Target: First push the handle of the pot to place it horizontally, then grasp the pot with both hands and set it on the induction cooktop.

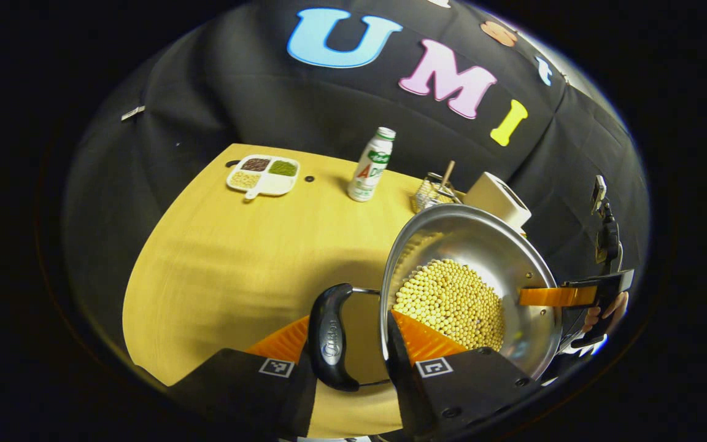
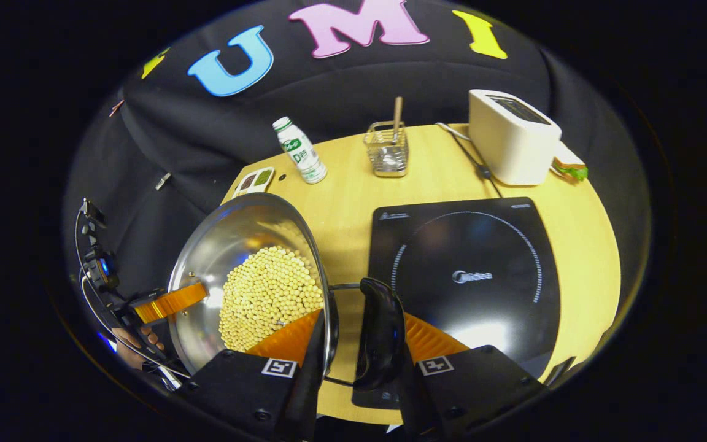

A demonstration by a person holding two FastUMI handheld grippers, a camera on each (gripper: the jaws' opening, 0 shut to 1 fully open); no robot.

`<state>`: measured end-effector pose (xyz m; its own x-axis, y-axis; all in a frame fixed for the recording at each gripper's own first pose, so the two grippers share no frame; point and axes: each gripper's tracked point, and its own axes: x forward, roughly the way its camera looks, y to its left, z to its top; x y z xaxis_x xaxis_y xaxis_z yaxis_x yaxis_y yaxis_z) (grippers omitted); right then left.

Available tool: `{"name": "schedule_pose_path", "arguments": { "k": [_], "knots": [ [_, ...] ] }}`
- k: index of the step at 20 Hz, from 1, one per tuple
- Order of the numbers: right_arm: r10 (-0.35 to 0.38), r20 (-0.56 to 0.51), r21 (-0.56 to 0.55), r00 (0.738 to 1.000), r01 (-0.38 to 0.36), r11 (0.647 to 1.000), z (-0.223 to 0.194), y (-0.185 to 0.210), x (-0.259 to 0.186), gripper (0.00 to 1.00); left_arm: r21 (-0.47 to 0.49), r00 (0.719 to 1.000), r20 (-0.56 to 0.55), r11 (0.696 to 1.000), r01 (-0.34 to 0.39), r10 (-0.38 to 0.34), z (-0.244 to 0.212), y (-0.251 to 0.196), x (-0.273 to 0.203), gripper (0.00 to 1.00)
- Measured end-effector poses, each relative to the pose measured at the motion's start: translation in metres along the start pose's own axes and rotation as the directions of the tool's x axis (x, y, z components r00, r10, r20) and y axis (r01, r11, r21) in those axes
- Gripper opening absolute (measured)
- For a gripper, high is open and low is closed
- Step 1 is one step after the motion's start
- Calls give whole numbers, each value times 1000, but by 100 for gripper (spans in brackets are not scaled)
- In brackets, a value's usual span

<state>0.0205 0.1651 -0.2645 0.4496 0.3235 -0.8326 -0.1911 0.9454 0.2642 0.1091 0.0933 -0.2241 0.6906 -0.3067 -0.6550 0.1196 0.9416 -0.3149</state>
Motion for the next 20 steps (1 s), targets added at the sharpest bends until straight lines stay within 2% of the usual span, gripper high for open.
{"name": "schedule_pose_path", "arguments": {
  "k": [1,2,3,4,6,7,8,9,20],
  "knots": [
    [-10,3,13,1000,10,1000,-1,-12,-7,57,12,1000,-3,1000,9,-9,1,-13,4,55],
    [-16,3,28,1000,16,999,-1,-23,-13,52,21,1000,-8,1000,18,-18,0,-24,7,57],
    [-20,-3,42,1000,20,999,-3,-34,-18,52,28,1000,-13,999,25,-25,0,-35,10,57],
    [-24,-9,55,1000,24,998,-4,-45,-20,57,34,999,-19,999,30,-29,-2,-46,14,57],
    [-32,-17,73,999,34,997,-4,-69,-26,57,44,999,-37,998,38,-36,-4,-67,24,57],
    [-36,-19,78,999,38,996,-2,-80,-29,52,50,998,-45,998,42,-40,-5,-76,29,57],
    [-39,-23,82,999,41,996,0,-91,-30,52,52,998,-52,998,45,-42,-5,-85,34,57],
    [-42,-25,88,999,44,995,2,-100,-31,57,53,997,-56,997,47,-44,-5,-94,40,57],
    [-39,-45,73,998,42,996,41,-179,-19,57,37,997,-69,999,20,-18,3,-157,92,57]
  ]
}}
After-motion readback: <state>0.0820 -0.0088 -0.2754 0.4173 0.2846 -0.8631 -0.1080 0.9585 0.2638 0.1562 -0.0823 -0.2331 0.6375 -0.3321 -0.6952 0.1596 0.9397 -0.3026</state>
